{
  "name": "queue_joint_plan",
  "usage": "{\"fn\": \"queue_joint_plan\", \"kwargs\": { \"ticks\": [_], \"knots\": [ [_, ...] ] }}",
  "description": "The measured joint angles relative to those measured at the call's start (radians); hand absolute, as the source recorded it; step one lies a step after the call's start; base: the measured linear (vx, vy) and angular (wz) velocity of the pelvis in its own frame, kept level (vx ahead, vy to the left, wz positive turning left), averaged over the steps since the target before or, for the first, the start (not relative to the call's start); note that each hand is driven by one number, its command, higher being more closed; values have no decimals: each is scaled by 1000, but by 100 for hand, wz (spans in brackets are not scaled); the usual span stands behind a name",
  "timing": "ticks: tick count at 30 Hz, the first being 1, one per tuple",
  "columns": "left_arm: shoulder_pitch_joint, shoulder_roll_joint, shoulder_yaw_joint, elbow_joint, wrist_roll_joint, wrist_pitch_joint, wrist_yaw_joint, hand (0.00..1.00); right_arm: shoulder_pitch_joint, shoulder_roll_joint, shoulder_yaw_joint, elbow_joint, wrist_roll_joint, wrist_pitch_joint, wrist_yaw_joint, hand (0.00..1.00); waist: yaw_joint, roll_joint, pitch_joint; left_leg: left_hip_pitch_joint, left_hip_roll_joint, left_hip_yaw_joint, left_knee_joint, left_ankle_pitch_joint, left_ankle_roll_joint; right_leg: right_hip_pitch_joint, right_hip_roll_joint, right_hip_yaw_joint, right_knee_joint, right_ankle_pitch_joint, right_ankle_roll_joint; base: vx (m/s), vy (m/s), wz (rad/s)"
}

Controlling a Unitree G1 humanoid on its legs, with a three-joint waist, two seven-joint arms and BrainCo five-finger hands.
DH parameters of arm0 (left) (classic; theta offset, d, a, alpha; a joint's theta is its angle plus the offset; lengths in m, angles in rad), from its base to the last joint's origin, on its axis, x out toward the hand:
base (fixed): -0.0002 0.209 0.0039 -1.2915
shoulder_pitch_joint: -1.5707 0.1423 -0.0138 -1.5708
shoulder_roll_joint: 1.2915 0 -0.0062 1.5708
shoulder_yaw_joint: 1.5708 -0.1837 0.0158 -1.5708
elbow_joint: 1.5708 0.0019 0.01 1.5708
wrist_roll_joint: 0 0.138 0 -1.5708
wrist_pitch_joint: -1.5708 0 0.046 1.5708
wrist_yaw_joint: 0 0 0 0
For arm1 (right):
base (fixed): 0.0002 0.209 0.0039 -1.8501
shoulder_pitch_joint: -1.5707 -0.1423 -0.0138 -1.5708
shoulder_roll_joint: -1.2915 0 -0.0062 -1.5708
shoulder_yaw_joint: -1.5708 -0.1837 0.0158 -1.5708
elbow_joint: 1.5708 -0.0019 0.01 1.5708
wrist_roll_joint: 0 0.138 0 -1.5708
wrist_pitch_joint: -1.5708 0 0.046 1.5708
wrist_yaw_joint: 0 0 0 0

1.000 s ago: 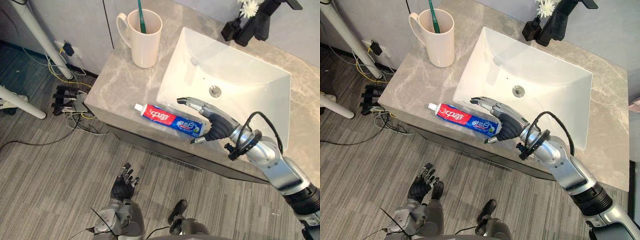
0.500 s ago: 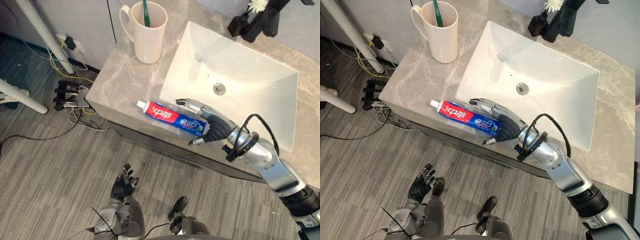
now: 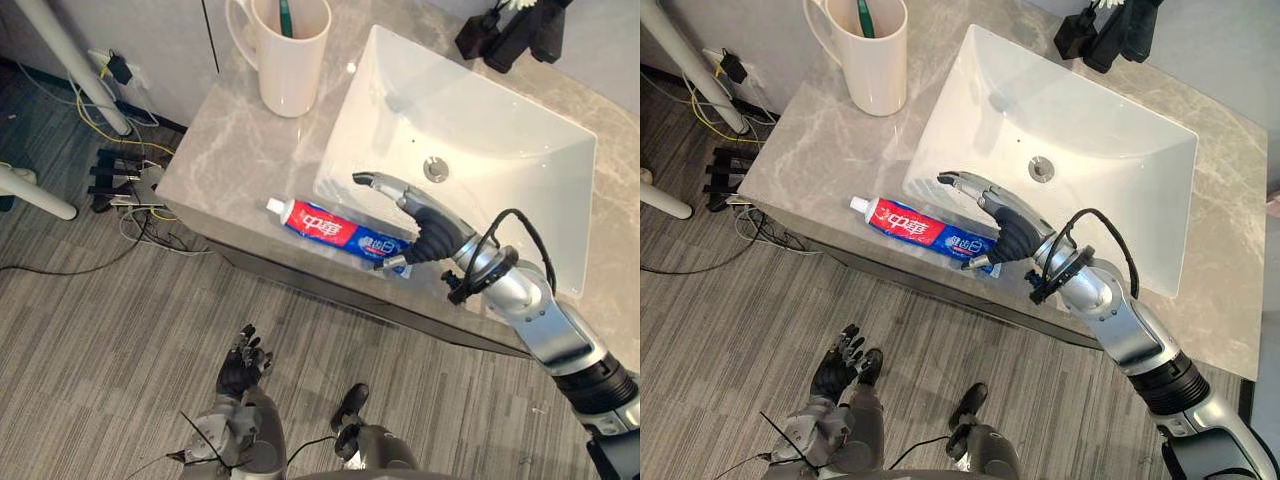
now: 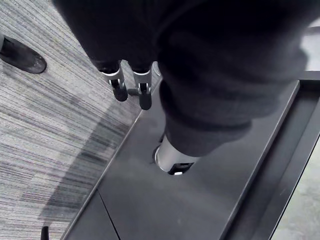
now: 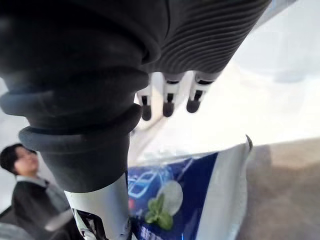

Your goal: Organize washtable

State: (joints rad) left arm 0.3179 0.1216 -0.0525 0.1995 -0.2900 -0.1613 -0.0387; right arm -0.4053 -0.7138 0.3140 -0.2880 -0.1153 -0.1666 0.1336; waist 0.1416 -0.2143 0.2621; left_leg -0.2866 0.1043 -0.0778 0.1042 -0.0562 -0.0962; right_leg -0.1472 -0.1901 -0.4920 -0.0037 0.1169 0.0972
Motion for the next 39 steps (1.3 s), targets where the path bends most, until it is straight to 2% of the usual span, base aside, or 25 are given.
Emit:
{"fn": "queue_joint_plan", "kwargs": {
  "ticks": [18,23,24,39],
  "knots": [
    [-20,0,6,0,0,0,20,0,-29,0,0,3,7,0,-1,0,1,13,23,-17,0,-2,0,1,1,-16,0,-1,-1,0,0,0,0,0],
    [-28,1,6,-2,0,-1,20,0,-58,0,1,6,8,-1,-3,0,0,13,52,-17,0,-2,0,1,1,-17,0,0,0,0,0,0,0,0],
    [-28,1,6,-3,0,-1,20,0,-66,0,1,6,9,-2,-3,100,-1,13,59,-18,0,-2,-1,1,1,-17,0,0,0,0,0,0,0,0],
    [-30,7,6,-28,0,-1,20,0,-95,0,8,26,11,-1,-4,100,4,14,60,-19,1,-3,-1,1,1,-16,0,-2,2,5,-7,2,4,1]
  ]
}}
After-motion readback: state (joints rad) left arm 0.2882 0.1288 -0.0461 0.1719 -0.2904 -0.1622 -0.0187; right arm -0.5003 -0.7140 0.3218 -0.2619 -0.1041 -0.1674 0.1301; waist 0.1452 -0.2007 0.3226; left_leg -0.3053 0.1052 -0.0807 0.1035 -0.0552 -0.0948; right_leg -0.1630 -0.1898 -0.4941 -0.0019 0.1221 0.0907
